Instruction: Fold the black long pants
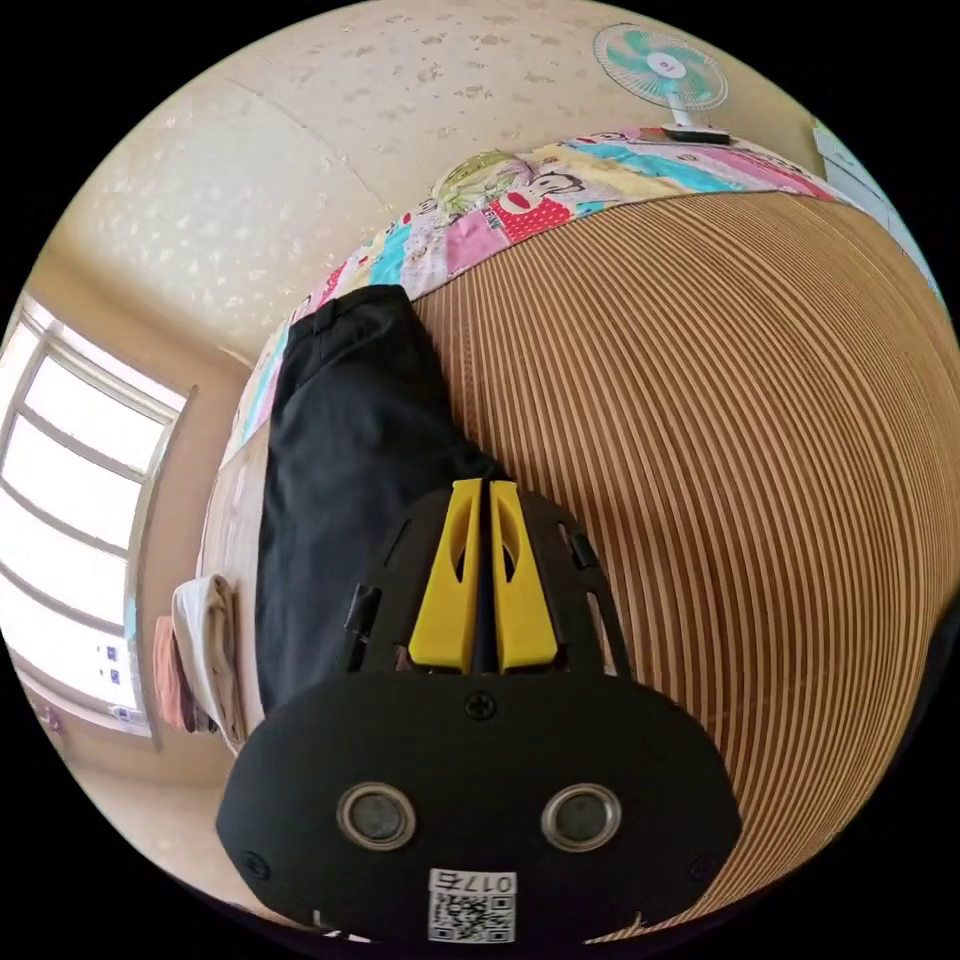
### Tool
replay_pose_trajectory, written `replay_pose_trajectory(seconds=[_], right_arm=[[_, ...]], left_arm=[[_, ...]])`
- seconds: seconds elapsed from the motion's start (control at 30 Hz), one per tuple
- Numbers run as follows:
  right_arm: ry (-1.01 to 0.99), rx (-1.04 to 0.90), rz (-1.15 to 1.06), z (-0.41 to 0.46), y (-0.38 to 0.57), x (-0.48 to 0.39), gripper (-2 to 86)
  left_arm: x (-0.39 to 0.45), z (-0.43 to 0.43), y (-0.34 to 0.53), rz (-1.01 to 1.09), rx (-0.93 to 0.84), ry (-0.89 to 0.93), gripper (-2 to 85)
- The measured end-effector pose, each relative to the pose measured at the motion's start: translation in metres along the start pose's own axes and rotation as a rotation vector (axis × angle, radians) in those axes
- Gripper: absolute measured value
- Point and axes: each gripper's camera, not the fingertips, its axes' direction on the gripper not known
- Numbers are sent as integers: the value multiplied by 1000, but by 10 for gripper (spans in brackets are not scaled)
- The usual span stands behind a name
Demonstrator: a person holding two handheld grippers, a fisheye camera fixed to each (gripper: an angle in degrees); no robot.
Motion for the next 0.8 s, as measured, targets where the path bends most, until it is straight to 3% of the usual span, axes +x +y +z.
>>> replay_pose_trajectory(seconds=[0.07, 0.2, 0.43, 0.8], right_arm=[[-79, 23, -18, -27, 15, 1, 38], [-42, -15, -202, -68, 73, -7, 56], [-119, -147, -291, -115, 260, 23, 65], [-360, -135, -211, -147, 404, 53, 59]], left_arm=[[2, -4, -1, 4, 23, -17, 27], [0, -24, 4, -47, 132, -107, 53], [1, -58, 28, -193, 343, -374, 43], [9, -17, 25, -169, 141, -392, 52]])
